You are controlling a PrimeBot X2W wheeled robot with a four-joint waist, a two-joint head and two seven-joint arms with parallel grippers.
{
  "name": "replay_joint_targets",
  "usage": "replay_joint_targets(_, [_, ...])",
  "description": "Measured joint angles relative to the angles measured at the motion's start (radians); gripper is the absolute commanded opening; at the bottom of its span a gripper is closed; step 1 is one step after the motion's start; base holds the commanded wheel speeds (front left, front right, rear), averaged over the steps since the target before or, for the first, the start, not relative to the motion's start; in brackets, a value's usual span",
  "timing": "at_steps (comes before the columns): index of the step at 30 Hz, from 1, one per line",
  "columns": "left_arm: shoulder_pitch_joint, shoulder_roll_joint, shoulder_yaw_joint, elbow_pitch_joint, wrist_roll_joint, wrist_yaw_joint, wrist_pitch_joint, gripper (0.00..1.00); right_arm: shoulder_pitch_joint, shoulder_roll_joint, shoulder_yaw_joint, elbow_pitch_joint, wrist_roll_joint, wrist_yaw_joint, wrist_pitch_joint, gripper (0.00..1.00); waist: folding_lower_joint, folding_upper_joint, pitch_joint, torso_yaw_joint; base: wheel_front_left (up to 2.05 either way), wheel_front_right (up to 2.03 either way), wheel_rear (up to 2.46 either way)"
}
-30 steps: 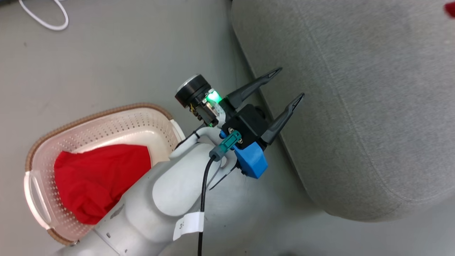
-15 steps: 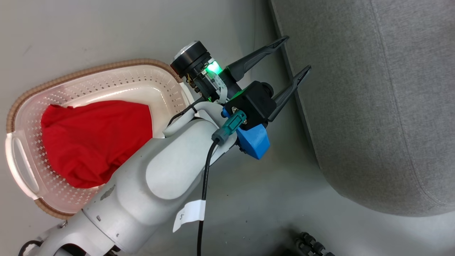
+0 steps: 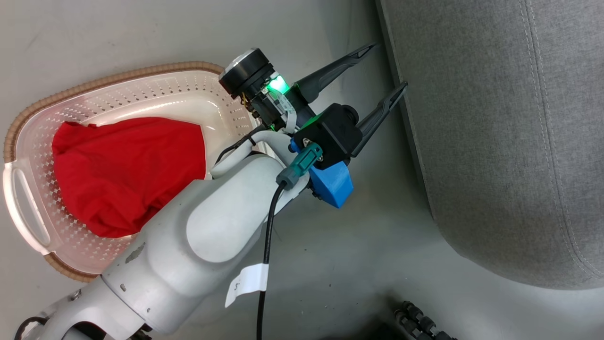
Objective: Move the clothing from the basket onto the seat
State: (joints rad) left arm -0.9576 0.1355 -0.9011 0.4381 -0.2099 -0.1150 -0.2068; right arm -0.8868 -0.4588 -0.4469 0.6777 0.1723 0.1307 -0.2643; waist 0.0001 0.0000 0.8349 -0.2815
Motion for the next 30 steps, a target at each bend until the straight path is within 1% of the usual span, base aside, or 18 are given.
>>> replay_joint_targets(4, [0.000,0.005,-0.002,-0.001,-0.003,0.004,0.000,1.00,0.012,0.010,0.012,0.037,0.011,0.000,0.000,0.00,0.0000,0.0000,-0.005,0.003,0.00,0.00,0.00])
replay_joint_targets(5, [0.000,0.004,-0.003,-0.001,-0.003,0.005,0.000,1.00,0.012,0.010,0.015,0.040,0.013,0.000,0.000,0.44,0.0000,0.0000,-0.007,0.004,0.00,0.00,0.00])
replay_joint_targets(6, [0.000,0.004,-0.003,0.000,-0.006,0.008,-0.002,1.00,0.012,0.010,0.015,0.040,0.013,0.000,0.000,1.00,0.0000,0.0000,-0.011,0.004,0.00,0.00,0.00])
replay_joint_targets(10, [0.001,0.001,-0.007,0.004,-0.012,0.010,-0.011,1.00,0.042,0.015,0.023,0.008,0.013,0.000,0.000,1.00,0.0000,0.0000,-0.031,0.005,0.00,0.00,0.00])
replay_joint_targets(15, [0.017,-0.008,-0.006,0.018,-0.028,0.017,-0.030,1.00,0.123,0.042,0.053,-0.077,-0.005,0.000,0.000,1.00,0.0000,0.0000,-0.076,0.005,0.00,0.00,0.00])
replay_joint_targets(21, [0.065,-0.018,0.016,0.035,-0.058,0.028,-0.050,1.00,0.231,0.063,0.099,-0.202,-0.024,0.000,0.000,1.00,0.0000,0.0000,-0.162,0.012,0.00,0.00,0.00])
replay_joint_targets(24, [0.101,-0.020,0.047,0.033,-0.076,0.047,-0.053,1.00,0.276,0.072,0.138,-0.266,-0.031,0.000,0.000,1.00,-0.0001,0.0000,-0.213,0.020,0.00,0.00,0.00])
replay_joint_targets(30, [0.206,0.003,0.156,-0.055,-0.080,0.091,-0.055,1.00,0.362,0.092,0.229,-0.369,-0.050,0.000,0.000,1.00,-0.0002,0.0000,-0.318,0.048,0.00,0.00,0.00])
